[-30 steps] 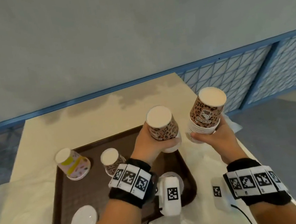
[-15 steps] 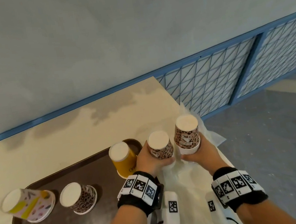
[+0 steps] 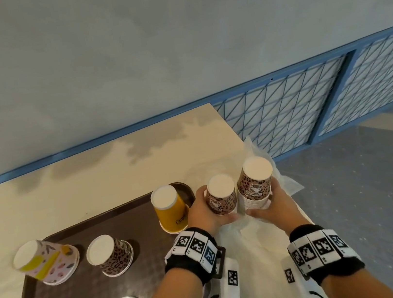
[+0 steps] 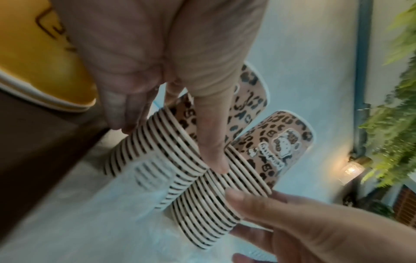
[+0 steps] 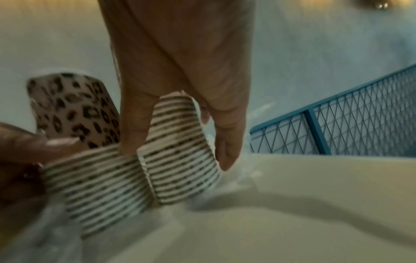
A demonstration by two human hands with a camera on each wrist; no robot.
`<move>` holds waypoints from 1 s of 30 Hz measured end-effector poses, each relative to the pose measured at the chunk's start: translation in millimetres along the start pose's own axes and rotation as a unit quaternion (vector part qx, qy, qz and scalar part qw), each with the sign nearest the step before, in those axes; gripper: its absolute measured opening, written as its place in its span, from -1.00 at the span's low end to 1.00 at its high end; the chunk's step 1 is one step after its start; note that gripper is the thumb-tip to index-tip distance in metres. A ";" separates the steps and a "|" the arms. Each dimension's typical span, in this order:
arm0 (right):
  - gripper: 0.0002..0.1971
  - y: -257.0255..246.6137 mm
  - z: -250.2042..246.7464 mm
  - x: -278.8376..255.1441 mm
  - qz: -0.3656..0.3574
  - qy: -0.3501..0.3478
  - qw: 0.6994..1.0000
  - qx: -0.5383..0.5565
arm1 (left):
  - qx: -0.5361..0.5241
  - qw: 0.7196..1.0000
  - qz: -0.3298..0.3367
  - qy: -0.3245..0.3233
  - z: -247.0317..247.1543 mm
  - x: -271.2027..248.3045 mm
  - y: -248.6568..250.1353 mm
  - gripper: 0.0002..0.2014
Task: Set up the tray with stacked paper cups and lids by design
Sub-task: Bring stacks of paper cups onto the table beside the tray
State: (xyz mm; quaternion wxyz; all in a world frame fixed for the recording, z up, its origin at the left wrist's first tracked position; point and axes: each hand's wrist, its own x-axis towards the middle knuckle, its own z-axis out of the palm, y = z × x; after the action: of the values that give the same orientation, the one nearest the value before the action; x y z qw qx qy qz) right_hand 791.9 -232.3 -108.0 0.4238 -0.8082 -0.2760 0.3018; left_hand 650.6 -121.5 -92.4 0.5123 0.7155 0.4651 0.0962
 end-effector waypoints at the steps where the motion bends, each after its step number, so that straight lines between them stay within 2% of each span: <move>1: 0.07 -1.7 -1.8 -6.1 -0.006 0.003 1.000 0.006 | 0.010 1.000 -0.001 -0.001 -4.3 -6.2 0.0 0.02; 3: 0.10 -6.3 -8.0 -21.3 -0.018 0.025 0.999 0.018 | 0.035 0.999 0.000 -0.003 -11.4 -19.0 0.7 0.03; 8: -0.21 -39.8 -7.9 -72.0 -0.121 0.154 0.981 0.003 | 0.054 0.997 0.051 0.022 -42.3 -72.3 -6.2 -0.40; 11: -0.36 -74.8 13.0 -101.2 -0.198 0.171 0.965 0.013 | 0.082 0.991 0.086 0.068 -72.8 -106.9 -16.1 -0.54; 14: -0.44 -107.1 43.5 -122.4 -0.291 0.128 0.948 0.011 | 0.100 0.978 0.117 0.141 -108.2 -137.2 -28.5 -0.59; 16: -0.46 -129.7 74.2 -136.5 -0.328 0.082 0.941 0.009 | 0.097 0.970 0.114 0.191 -137.1 -160.7 -45.3 -0.58; 21: -0.48 -186.0 170.1 -181.5 -0.358 -0.063 0.931 -0.023 | 0.146 0.945 0.063 0.286 -227.0 -218.8 -100.1 -0.51; 26: -0.37 -239.6 287.1 -228.6 -0.406 -0.163 0.892 -0.111 | 0.210 0.896 -0.051 0.389 -328.3 -281.9 -163.5 -0.40; 30: -0.32 -273.5 384.3 -272.8 -0.456 -0.215 0.848 -0.163 | 0.223 0.865 -0.141 0.426 -390.8 -331.2 -206.8 -0.36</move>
State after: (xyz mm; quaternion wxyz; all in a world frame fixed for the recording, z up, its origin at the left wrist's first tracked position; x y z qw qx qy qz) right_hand 280.9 -90.9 17.9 0.3060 -0.5634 -0.7432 0.1914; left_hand 111.5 -114.3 28.2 0.0991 0.6268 0.7432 0.2122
